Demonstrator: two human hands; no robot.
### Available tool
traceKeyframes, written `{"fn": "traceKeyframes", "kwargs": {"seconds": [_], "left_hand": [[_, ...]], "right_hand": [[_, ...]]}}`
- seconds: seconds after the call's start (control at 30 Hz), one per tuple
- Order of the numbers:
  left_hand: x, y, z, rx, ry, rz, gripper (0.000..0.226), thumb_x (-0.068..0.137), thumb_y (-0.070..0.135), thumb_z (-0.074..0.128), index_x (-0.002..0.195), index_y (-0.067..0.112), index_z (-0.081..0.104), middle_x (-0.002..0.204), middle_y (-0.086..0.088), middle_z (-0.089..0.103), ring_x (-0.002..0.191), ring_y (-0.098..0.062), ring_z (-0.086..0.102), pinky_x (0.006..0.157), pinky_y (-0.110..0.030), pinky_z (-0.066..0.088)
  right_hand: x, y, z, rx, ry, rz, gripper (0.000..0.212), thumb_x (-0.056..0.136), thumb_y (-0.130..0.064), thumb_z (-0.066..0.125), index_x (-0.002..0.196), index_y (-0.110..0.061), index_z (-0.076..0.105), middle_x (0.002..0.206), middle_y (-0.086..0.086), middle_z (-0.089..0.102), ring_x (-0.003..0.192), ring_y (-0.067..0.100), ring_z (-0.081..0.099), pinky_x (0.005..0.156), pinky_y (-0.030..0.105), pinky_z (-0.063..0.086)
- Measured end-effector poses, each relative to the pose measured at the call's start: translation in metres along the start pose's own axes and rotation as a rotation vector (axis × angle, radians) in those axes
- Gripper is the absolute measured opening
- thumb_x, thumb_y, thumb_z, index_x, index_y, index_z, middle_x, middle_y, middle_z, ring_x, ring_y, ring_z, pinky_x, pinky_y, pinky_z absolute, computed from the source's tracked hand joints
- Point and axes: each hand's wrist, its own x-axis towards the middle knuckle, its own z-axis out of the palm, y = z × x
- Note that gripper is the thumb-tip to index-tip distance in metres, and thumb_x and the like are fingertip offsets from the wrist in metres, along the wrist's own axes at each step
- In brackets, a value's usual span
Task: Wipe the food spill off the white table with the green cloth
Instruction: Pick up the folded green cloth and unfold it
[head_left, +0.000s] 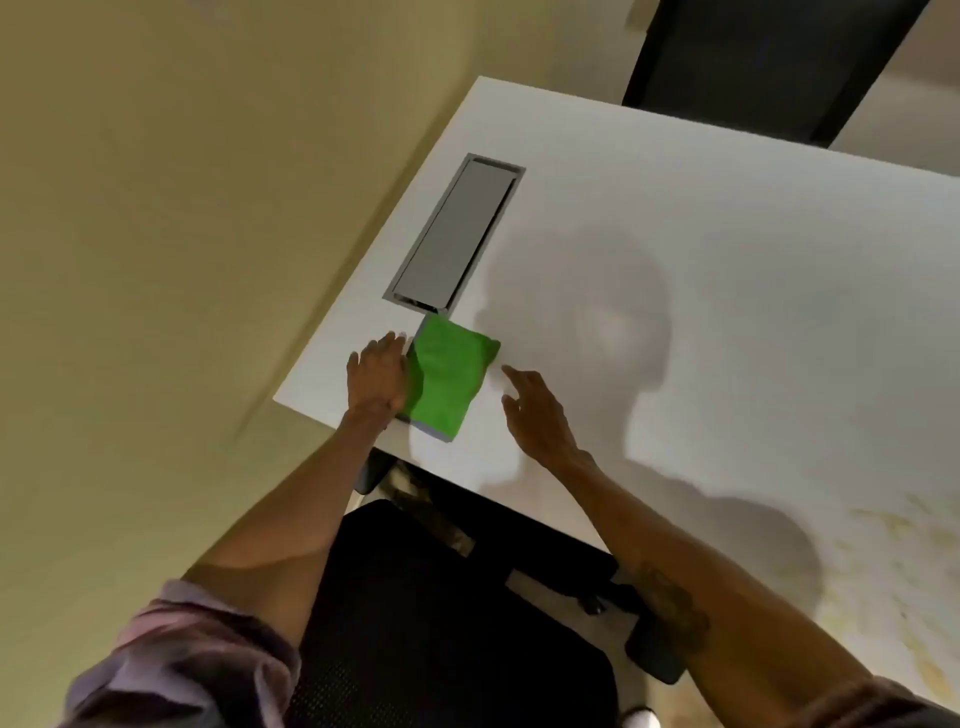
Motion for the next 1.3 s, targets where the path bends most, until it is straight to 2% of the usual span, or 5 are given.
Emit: {"fn": "traceKeyframes", "kwargs": {"seconds": [0.3,0.53,0.77,1.0,1.3], "left_hand": [[0.015,-0.014,0.030,-0.253,-0.038,-0.185,0.046,0.105,0.020,0.043,0.151,0.010,0.042,0.150,-0.016,0.052,0.133,-0.037,0.051,0.107,-0.045,0.039],[0.025,-0.013,0.048,-0.430,0.028,-0.262,0.030,0.103,0.020,0.047,0.126,0.005,0.061,0.125,-0.018,0.065,0.117,-0.039,0.060,0.097,-0.046,0.044],[0.032,-0.006,0.047,-0.555,-0.024,-0.345,0.046,0.098,0.034,0.063,0.138,0.011,0.060,0.137,-0.014,0.063,0.129,-0.037,0.056,0.108,-0.047,0.043],[0.025,0.010,0.048,-0.658,-0.102,-0.387,0.015,0.095,0.025,0.064,0.096,0.011,0.069,0.099,-0.014,0.068,0.106,-0.038,0.065,0.090,-0.042,0.052],[0.013,0.070,0.038,-0.720,-0.101,-0.195,0.026,0.088,0.032,0.066,0.103,0.011,0.067,0.102,-0.012,0.071,0.101,-0.034,0.065,0.083,-0.036,0.049]], "right_hand": [[0.033,-0.008,0.036,0.283,0.059,0.242,0.048,0.092,-0.010,0.047,0.139,-0.022,0.050,0.134,0.011,0.057,0.120,0.027,0.055,0.098,0.036,0.043],[0.052,-0.013,0.054,0.400,-0.025,0.276,0.052,0.091,-0.018,0.057,0.142,-0.022,0.047,0.141,0.008,0.046,0.116,0.017,0.053,0.088,0.024,0.041],[0.058,-0.018,0.062,0.502,0.081,0.325,0.051,0.086,-0.002,0.062,0.136,-0.011,0.053,0.135,0.013,0.054,0.113,0.030,0.061,0.096,0.047,0.052],[0.052,-0.019,0.049,0.556,0.166,0.313,0.054,0.083,0.006,0.059,0.132,-0.014,0.056,0.134,0.009,0.056,0.111,0.029,0.063,0.093,0.048,0.053],[0.027,0.004,0.003,0.521,0.375,0.333,0.044,0.080,-0.008,0.065,0.124,-0.016,0.061,0.128,0.002,0.059,0.106,0.026,0.063,0.094,0.046,0.051]]}}
